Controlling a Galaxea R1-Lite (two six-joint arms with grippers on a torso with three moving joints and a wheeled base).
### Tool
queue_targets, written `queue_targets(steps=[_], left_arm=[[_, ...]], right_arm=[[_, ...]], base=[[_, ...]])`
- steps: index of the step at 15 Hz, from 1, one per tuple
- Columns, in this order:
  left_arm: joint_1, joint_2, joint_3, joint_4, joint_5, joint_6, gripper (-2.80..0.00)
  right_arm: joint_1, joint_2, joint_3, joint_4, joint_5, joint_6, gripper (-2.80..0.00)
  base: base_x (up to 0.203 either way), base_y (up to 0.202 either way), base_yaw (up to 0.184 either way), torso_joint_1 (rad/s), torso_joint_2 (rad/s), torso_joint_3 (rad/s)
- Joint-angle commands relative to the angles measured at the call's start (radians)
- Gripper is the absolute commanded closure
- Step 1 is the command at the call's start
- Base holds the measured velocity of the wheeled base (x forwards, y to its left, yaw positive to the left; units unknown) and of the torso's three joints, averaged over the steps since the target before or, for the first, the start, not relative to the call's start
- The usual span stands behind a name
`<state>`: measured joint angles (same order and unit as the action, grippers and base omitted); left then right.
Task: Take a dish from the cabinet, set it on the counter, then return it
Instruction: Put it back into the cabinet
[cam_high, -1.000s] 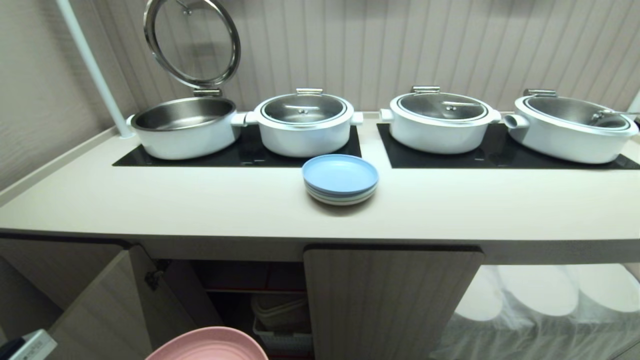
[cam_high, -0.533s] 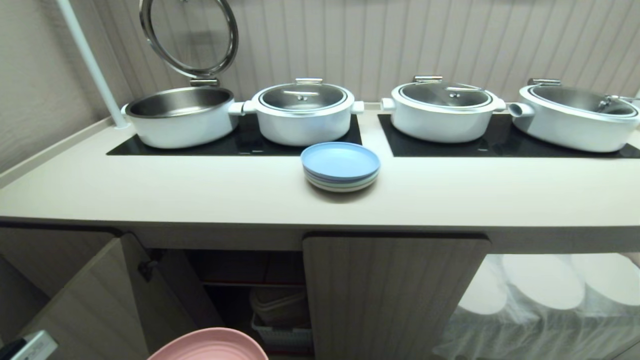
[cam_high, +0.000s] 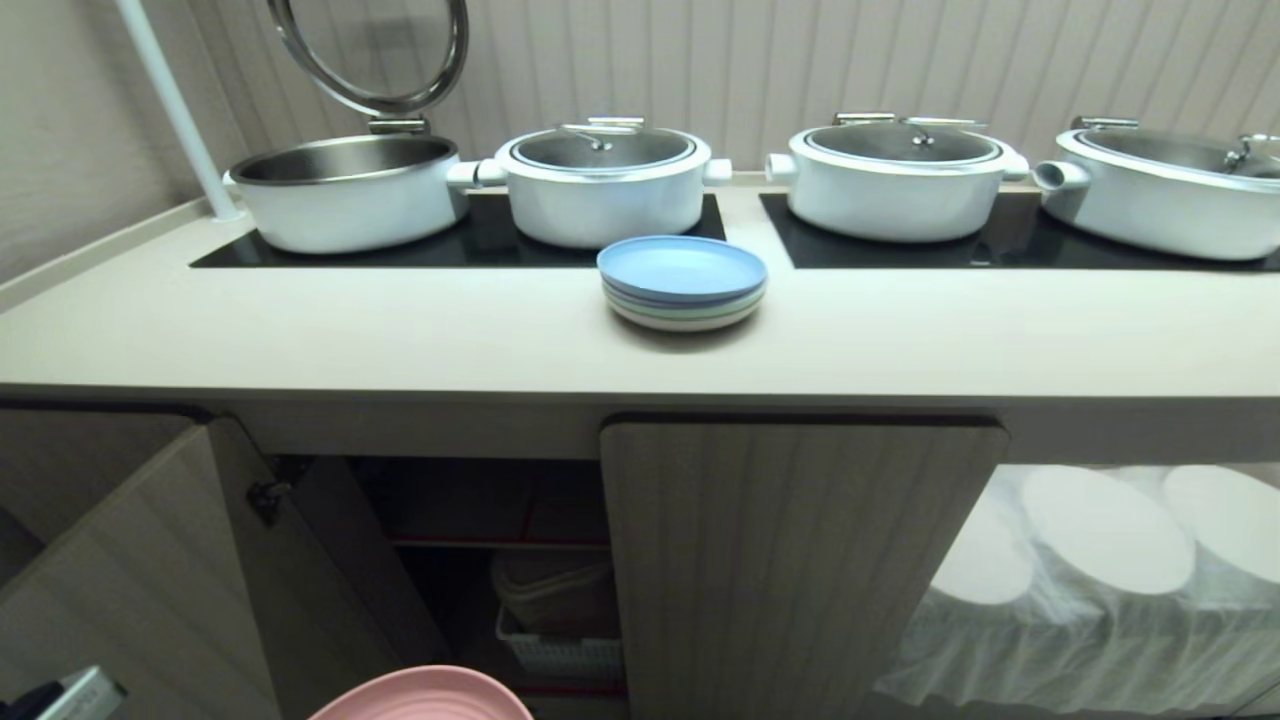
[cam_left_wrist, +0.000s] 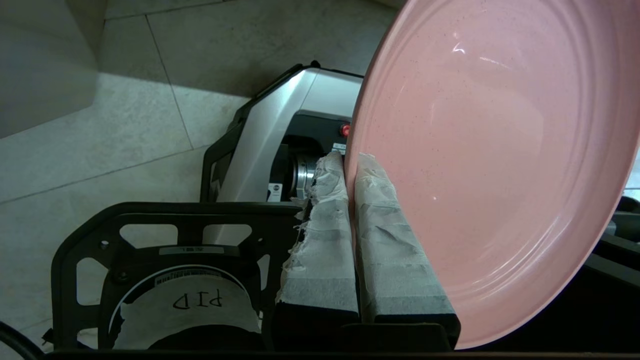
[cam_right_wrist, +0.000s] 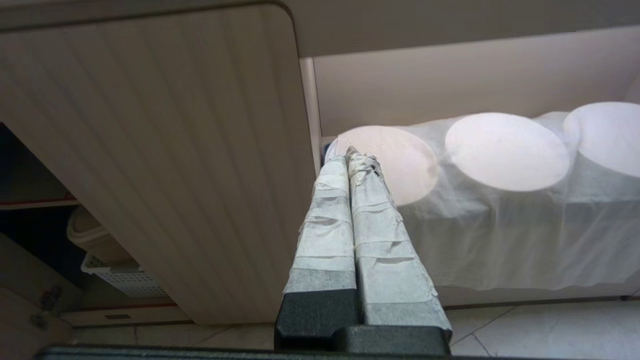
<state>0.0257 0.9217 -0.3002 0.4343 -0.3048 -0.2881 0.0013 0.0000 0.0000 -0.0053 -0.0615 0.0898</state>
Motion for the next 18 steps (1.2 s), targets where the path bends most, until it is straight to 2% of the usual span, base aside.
queue_targets(steps=[1, 18], left_arm=[[-0.001, 0.006, 0.000, 0.003, -0.002, -0.002, 0.00], [0.002, 0.005, 0.004, 0.003, 0.001, -0.002, 0.00]], right_arm=[[0.000, 0.000, 0.000, -0.001, -0.001, 0.001, 0.00], [0.000, 0.000, 0.000, -0.001, 0.000, 0.001, 0.00]], base=[[0.000, 0.000, 0.000, -0.242, 0.53, 0.290], [0.000, 0.000, 0.000, -0.200, 0.49, 0.289]])
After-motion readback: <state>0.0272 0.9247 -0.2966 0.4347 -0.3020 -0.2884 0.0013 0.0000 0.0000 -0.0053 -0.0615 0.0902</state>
